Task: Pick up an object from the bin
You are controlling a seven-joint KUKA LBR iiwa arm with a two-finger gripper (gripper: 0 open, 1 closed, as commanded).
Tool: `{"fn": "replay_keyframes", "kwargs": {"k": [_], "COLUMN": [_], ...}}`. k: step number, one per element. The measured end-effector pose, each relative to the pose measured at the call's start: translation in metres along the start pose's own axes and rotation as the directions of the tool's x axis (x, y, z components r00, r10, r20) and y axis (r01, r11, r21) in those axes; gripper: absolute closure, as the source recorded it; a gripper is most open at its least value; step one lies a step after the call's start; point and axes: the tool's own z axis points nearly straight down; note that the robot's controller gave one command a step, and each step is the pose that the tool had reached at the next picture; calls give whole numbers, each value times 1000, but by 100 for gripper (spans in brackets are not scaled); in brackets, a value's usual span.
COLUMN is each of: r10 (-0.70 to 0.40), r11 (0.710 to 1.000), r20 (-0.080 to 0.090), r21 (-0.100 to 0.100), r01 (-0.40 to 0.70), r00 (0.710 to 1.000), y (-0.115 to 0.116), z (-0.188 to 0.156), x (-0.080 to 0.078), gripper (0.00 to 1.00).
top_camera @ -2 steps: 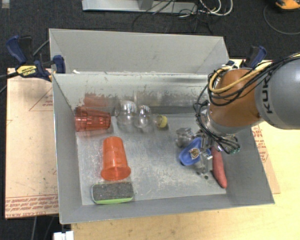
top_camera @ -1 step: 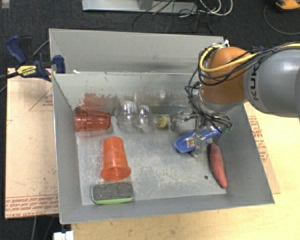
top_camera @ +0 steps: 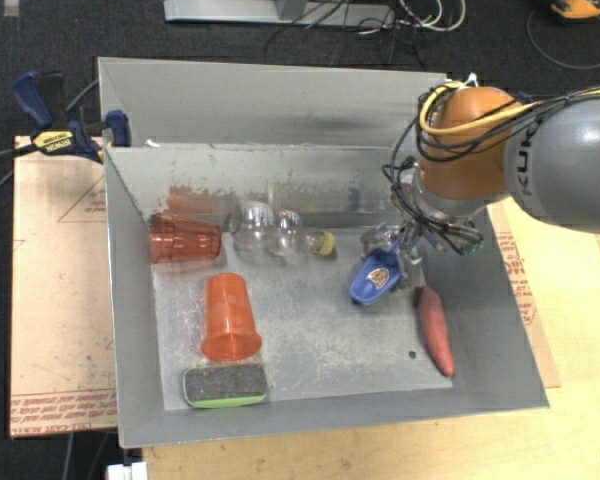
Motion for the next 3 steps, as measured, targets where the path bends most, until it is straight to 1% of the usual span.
{"fn": "replay_keyframes", "kwargs": {"k": [1, 2, 3], "r10": [0, 1, 5], "r11": [1000, 1000, 1000], "r20": [0, 3, 3], "r21": [0, 0, -2], "r01": [0, -1, -5], "r00": [1000, 1000, 1000], "y": [0, 1, 10], "z": [0, -93, 3], "x": [0, -5, -5], "gripper": [100, 100, 100]}}
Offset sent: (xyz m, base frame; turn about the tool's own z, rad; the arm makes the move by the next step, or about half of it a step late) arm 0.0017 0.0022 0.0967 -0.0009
